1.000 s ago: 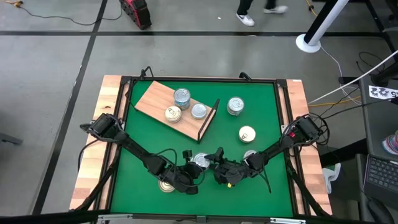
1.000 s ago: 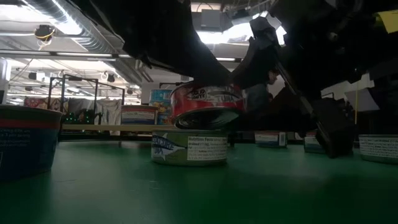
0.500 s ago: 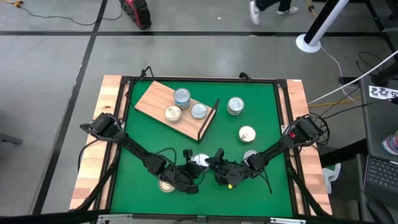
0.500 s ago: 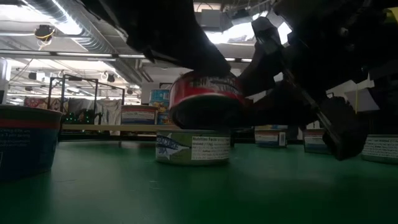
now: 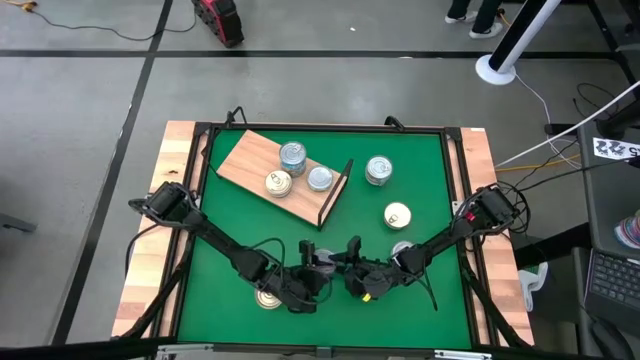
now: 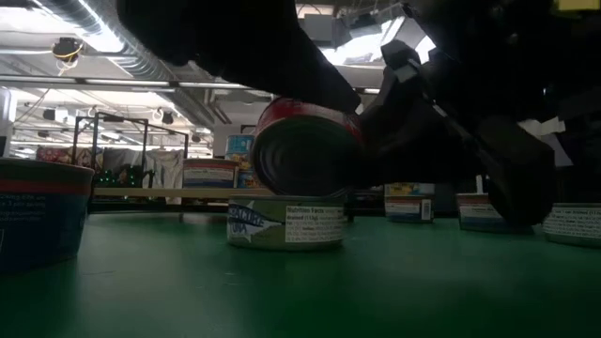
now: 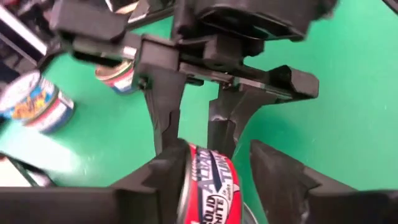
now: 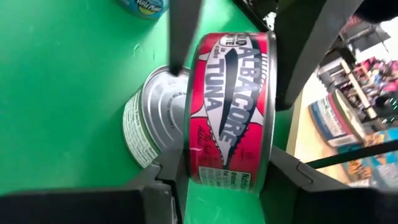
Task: Stack canned seafood by type on shelf
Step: Put the red tuna can on the shelf
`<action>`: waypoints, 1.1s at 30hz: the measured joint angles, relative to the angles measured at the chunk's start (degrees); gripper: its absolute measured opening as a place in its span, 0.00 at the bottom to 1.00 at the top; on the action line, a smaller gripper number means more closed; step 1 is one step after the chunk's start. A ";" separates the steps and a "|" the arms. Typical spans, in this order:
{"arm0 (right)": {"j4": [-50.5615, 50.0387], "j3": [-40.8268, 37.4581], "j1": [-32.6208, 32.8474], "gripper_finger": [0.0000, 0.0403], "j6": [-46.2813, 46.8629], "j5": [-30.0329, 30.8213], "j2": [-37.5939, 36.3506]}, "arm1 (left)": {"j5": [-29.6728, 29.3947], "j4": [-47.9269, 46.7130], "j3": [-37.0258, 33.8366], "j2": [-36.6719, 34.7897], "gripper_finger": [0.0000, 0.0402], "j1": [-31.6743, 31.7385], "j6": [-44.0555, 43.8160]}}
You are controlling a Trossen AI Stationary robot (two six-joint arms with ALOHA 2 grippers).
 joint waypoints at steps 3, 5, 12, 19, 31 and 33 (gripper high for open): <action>0.00 0.02 0.00 0.33 2.70 0.00 0.00 | 0.00 -0.20 0.04 0.00 0.50 0.00 3.23; -0.02 0.02 -0.02 0.34 3.97 0.00 0.00 | -0.02 -0.90 0.07 0.00 0.53 -0.02 5.05; -0.09 0.02 -0.04 0.33 5.40 0.00 0.00 | -2.08 -6.82 0.14 0.00 0.54 -0.06 11.17; -0.24 0.02 -0.04 0.35 5.33 -0.02 0.00 | -4.11 -7.39 0.14 0.07 0.41 -0.06 11.62; -0.52 -0.09 -0.07 0.54 5.19 -1.64 0.00 | -4.19 -7.09 0.15 0.07 0.33 -0.12 11.71; -0.46 -0.09 -0.05 0.57 5.15 -1.93 0.00 | -4.60 -7.25 0.37 0.07 0.33 -0.23 11.48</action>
